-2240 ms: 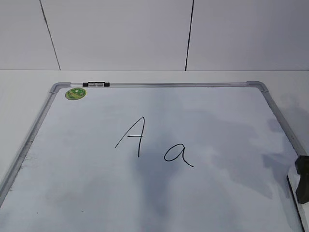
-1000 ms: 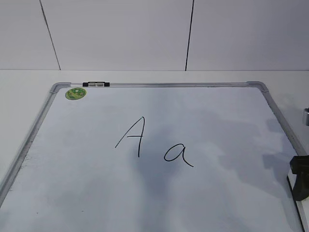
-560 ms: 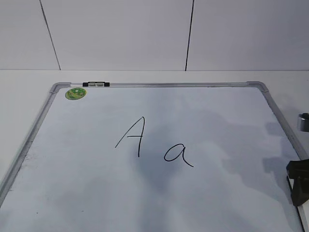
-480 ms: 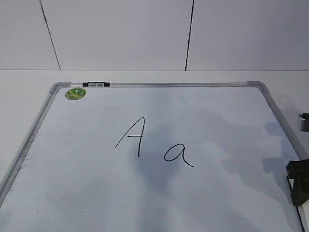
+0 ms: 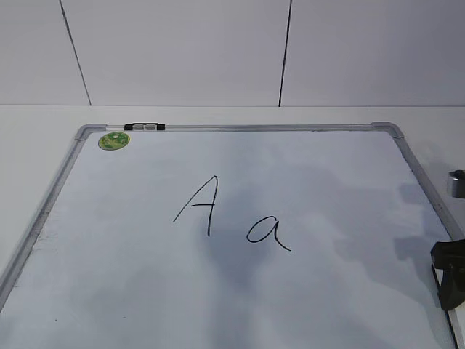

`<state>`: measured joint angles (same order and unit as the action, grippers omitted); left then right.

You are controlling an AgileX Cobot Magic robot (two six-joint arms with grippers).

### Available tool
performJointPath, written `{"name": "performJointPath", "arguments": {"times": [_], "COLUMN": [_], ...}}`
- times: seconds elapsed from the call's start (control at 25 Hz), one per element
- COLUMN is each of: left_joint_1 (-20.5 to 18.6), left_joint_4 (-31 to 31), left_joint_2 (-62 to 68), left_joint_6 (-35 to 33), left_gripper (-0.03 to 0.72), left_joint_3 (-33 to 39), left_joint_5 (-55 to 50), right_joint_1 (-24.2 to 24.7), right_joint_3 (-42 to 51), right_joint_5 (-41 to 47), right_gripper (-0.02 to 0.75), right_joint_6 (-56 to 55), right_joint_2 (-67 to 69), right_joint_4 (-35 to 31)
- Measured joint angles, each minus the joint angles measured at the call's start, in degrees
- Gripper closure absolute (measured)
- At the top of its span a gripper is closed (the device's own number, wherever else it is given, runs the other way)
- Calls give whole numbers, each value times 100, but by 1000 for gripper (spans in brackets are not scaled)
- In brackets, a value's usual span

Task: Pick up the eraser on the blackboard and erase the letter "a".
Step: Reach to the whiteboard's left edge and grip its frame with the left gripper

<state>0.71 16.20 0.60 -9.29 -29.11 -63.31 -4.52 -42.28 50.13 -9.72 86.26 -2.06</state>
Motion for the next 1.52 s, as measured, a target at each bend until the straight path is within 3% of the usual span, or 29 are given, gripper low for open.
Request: {"name": "performJointPath", "arguments": {"times": [1.16, 1.52], "left_joint_1": [0, 0], "left_joint_4": [0, 29], "left_joint_2": [0, 0], "left_joint_6": [0, 0], "left_gripper": [449, 449], "left_joint_3": [0, 0], "left_joint_5": [0, 0], "right_joint_1": [0, 0], "right_joint_3": [-12, -527], "right_joint_5": [-13, 703], "right_gripper": [174, 174], "right_joint_6": [14, 27], "right_joint_2": [0, 47], "right_joint_4": [-11, -20]}}
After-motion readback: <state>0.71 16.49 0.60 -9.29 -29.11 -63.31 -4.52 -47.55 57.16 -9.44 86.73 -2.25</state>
